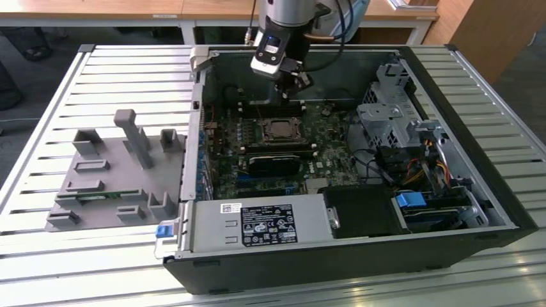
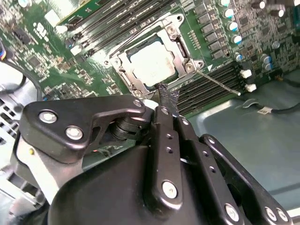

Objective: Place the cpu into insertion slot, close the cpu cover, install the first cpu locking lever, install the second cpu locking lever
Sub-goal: 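Install the first cpu locking lever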

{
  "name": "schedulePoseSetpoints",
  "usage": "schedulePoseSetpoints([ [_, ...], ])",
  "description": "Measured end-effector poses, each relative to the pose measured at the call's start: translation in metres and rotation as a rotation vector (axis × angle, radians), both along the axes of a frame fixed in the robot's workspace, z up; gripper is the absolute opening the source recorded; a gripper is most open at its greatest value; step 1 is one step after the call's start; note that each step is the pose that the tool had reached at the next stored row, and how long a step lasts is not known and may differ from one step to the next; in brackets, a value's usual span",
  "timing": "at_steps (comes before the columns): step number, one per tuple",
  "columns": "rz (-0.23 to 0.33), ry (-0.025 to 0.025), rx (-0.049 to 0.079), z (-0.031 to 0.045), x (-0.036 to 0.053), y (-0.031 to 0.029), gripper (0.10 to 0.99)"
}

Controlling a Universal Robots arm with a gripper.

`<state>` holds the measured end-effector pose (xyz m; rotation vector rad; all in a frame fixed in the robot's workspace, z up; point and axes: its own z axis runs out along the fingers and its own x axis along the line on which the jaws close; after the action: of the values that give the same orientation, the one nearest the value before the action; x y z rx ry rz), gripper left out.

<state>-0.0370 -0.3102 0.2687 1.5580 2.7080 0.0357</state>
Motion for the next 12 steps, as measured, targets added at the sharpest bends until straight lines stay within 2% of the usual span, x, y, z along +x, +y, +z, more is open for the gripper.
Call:
schedulePoseSetpoints([
  [12,0.176,0.0,0.0,0.0,0.0,0.0,0.106],
])
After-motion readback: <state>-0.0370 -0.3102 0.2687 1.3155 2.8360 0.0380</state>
